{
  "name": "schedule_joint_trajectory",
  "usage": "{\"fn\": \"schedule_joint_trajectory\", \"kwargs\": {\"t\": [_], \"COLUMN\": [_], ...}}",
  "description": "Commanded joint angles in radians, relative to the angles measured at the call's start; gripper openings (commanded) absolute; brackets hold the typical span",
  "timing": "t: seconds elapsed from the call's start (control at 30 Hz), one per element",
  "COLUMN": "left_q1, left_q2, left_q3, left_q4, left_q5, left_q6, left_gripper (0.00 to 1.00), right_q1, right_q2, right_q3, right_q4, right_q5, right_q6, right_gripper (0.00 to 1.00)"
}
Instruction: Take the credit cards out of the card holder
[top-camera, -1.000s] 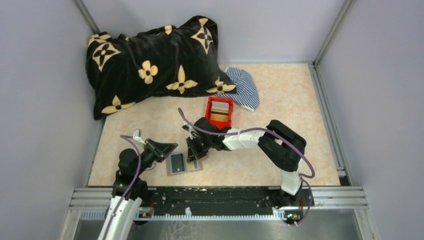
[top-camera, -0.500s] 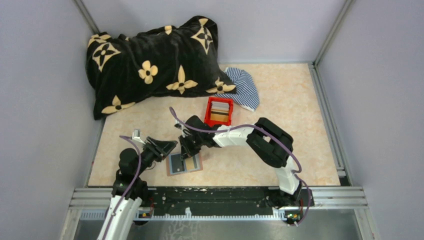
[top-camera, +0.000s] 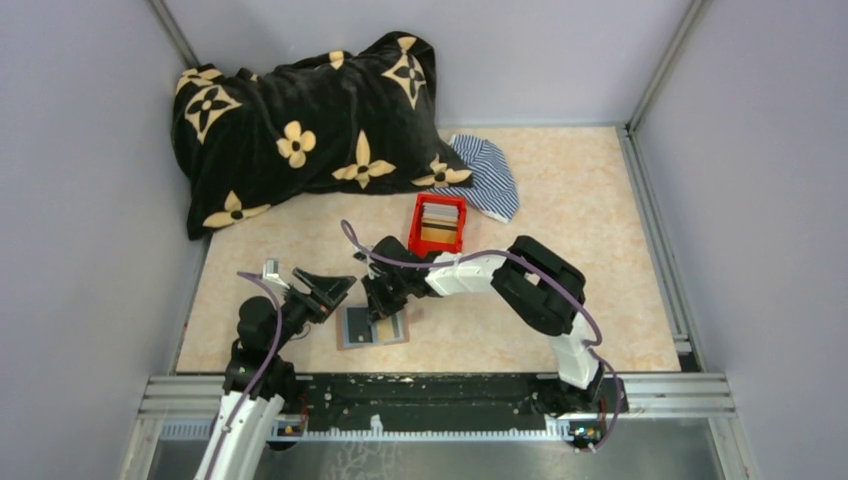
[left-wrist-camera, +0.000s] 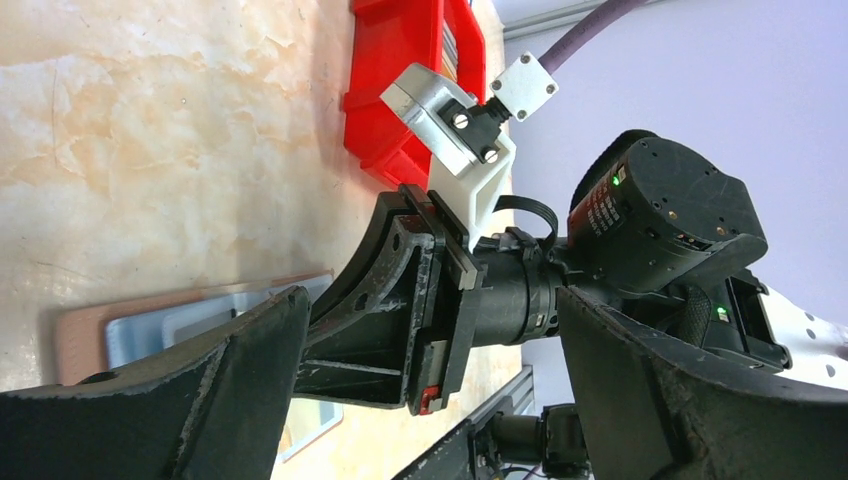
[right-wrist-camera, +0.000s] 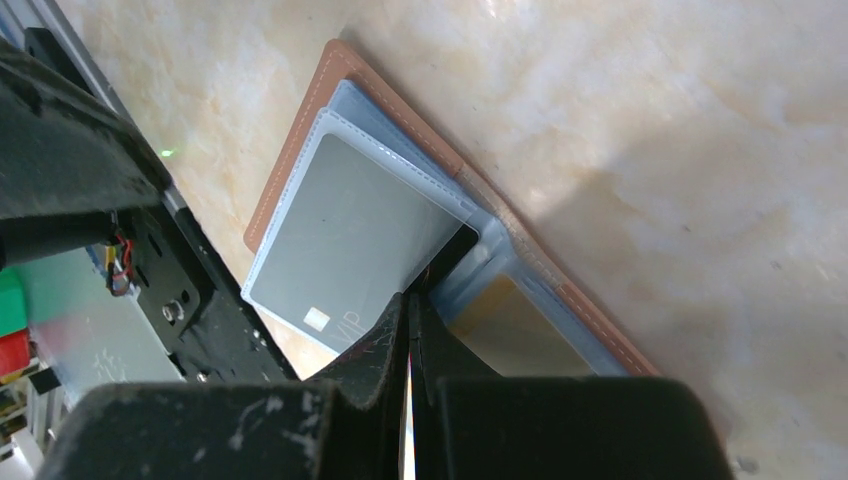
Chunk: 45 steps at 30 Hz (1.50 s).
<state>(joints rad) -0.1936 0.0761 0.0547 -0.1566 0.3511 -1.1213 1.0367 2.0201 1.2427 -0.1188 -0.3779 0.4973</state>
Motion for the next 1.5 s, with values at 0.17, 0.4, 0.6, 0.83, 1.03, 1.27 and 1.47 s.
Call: {"fn": "schedule_joint_trajectory", "kwargs": {"t": [0.17, 0.4, 0.6, 0.83, 1.03, 1.27, 1.47], "left_q1": [0.008, 0.008, 0.008, 0.007, 0.008, 0.008, 0.008], "left_q2": [0.002, 0.092, 0.29, 0.544, 0.567, 0.583, 0.608], "left_q3": [-0.044, -0.07, -0.126, -0.118, -0.148, -0.197, -0.234], "left_q4": [-0.108, 0.004, 0.337, 0.63, 0.635, 0.617, 0.608], "left_q5": [-0.018, 0.032, 0.161, 0.323, 0.319, 0.313, 0.322], "left_q6": [0.002, 0.005, 0.023, 0.005, 0.031, 0.067, 0.083], "left_gripper": [0.99, 0.99, 0.95, 0.87, 0.78, 0.77, 0.76], "right_q1": [-0.05, -0.056, -0.056, -0.056, -0.058, -0.058, -0.058], "right_q2": [-0.078, -0.125, -0.2, -0.272, -0.279, -0.271, -0.263], "right_q3": [-0.125, -0.155, -0.123, -0.127, -0.159, -0.171, -0.169], "right_q4": [-0.111, -0.1, -0.067, -0.034, -0.01, 0.005, 0.011], "right_q5": [0.117, 0.115, 0.085, 0.06, 0.071, 0.052, 0.052], "right_q6": [-0.039, -0.056, -0.054, -0.036, -0.001, 0.018, 0.028], "right_gripper": [0.0, 0.0, 0.0, 0.0, 0.0, 0.0, 0.0]}}
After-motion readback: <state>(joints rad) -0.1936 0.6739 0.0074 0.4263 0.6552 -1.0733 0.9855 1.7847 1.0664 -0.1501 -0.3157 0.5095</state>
